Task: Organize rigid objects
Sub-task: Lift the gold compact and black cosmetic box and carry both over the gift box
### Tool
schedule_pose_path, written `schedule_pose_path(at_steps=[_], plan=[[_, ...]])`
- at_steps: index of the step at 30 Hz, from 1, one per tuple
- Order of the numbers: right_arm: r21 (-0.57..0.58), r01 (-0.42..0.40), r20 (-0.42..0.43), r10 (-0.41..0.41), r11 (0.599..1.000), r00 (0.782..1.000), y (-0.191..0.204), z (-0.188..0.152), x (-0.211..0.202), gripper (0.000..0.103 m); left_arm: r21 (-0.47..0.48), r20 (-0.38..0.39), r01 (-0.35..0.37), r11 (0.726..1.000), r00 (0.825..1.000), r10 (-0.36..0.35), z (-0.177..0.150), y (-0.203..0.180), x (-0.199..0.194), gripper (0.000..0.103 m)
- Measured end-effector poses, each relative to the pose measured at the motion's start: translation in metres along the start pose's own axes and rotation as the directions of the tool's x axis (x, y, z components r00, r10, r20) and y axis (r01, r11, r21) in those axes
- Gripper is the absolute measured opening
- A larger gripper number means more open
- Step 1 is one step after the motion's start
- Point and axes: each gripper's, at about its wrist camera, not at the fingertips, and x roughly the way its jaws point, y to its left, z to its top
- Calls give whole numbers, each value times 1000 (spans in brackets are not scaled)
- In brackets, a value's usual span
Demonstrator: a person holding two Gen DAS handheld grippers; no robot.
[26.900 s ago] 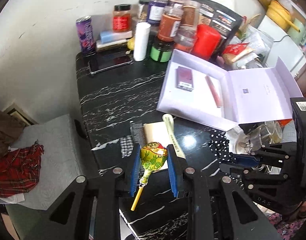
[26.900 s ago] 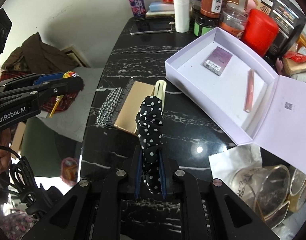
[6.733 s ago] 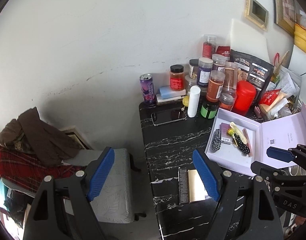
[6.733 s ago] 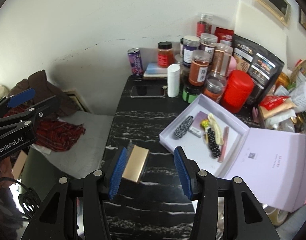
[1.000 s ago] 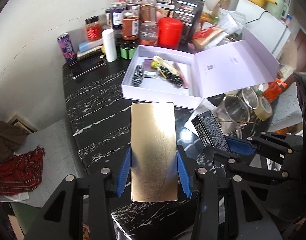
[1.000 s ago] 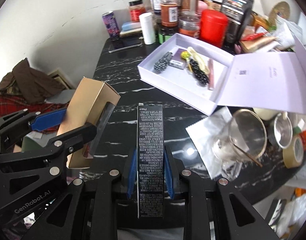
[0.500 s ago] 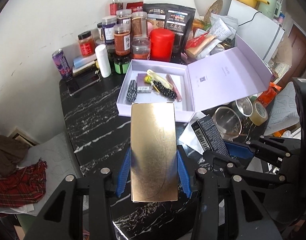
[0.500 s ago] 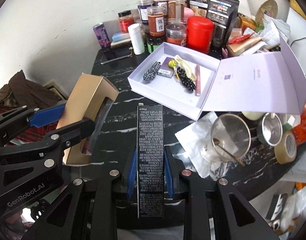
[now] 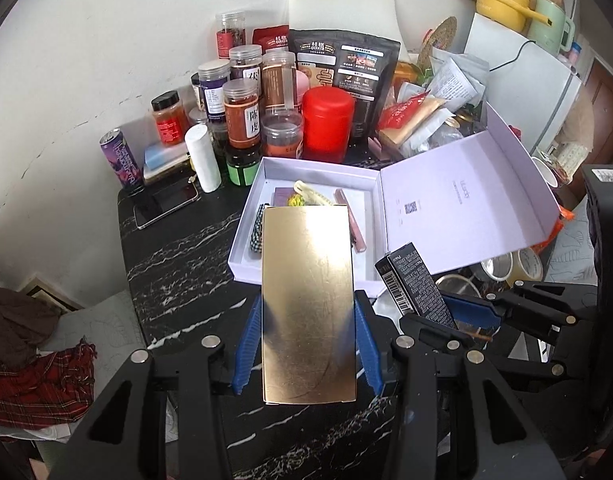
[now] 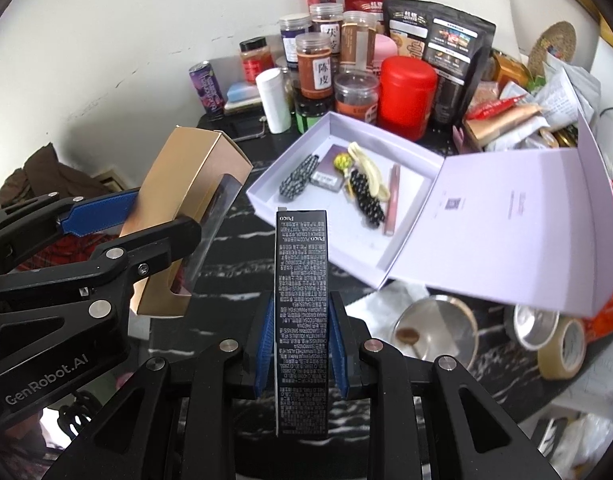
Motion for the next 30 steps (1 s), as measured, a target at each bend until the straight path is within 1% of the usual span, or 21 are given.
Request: schedule_pose_path(at_steps=[14,21,30], plan=[[-17,-7,22,8,1000,1000,-41,60,10,25,-1,15,-5,1000,1000,5,62,-4,32,44],[-5,-6,29,6,1000,1000,-61,90,21,25,15,23,-10,1000,1000,10,93,-3,52,44],[42,7,19,-8,999,1000,-85,123,46,25,4,3,-7,1000,1000,7,120,6,83,44]])
